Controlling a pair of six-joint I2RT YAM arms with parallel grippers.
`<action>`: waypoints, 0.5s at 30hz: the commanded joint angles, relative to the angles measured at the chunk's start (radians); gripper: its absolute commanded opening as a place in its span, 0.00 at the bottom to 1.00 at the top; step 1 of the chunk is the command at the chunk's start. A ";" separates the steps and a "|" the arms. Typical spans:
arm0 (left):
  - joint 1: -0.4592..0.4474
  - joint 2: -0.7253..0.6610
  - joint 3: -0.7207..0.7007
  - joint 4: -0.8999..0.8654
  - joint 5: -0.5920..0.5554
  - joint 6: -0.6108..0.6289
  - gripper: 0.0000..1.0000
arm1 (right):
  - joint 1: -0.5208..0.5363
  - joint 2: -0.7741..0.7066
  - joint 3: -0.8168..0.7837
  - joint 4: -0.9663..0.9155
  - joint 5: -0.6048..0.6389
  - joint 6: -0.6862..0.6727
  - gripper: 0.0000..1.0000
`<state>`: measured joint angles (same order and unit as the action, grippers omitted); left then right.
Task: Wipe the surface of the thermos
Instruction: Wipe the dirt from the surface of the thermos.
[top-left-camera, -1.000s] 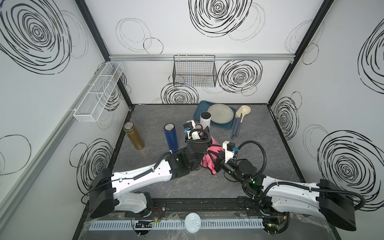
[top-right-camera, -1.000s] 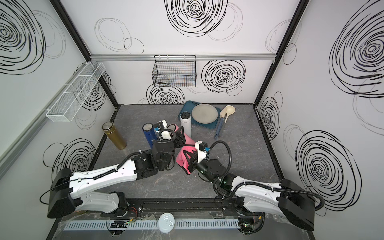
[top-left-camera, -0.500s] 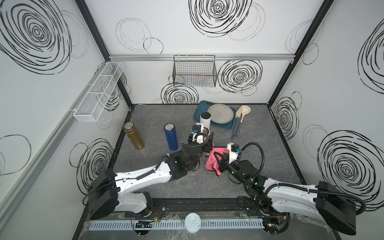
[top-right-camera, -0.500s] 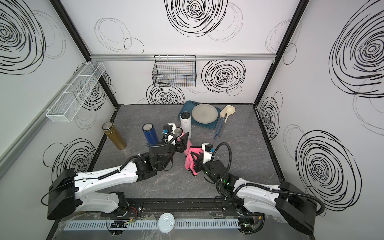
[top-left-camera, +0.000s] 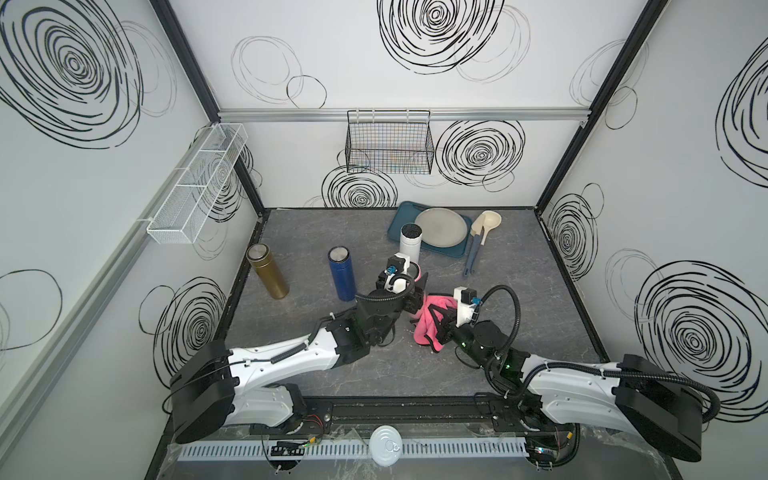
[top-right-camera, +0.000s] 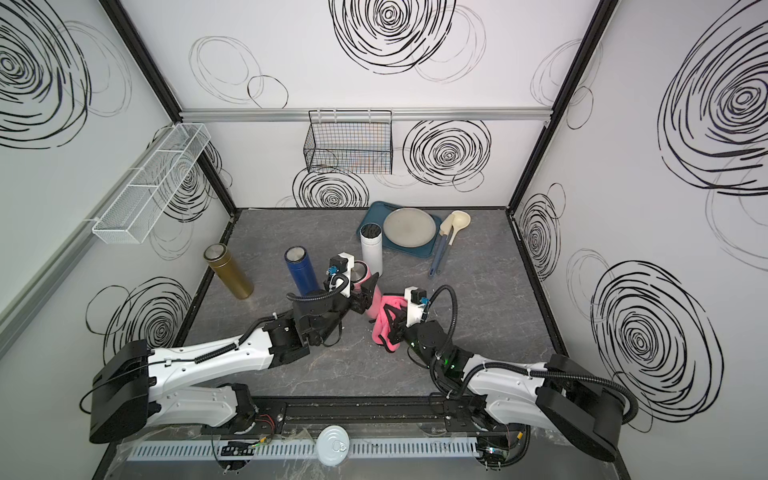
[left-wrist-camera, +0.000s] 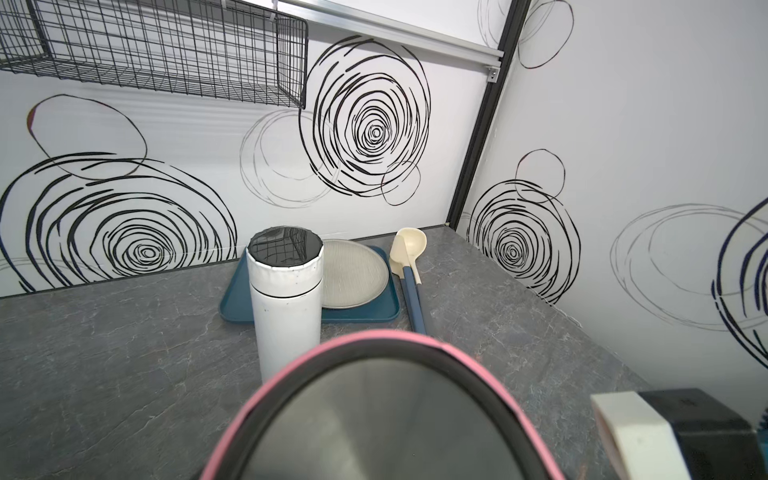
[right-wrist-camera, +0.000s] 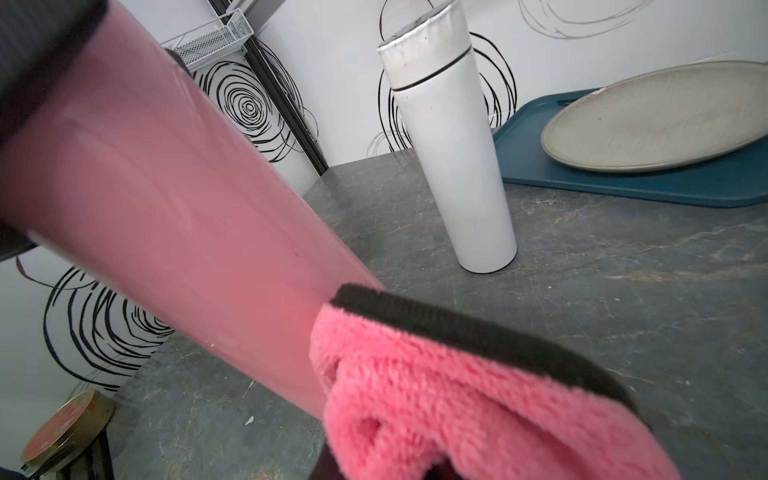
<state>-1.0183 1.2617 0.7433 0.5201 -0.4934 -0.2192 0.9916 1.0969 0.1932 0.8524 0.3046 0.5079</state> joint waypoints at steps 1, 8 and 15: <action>-0.016 -0.029 0.011 0.188 0.080 -0.007 0.00 | 0.004 -0.066 0.065 0.005 -0.017 -0.026 0.00; -0.016 -0.045 -0.017 0.215 0.117 0.025 0.00 | 0.005 -0.127 0.097 0.001 -0.071 -0.054 0.00; -0.016 -0.052 -0.058 0.271 0.160 0.056 0.00 | -0.036 0.064 -0.006 0.097 -0.013 0.061 0.00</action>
<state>-1.0168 1.2499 0.6823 0.6033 -0.4381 -0.1551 0.9726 1.0935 0.2317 0.9047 0.2745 0.5079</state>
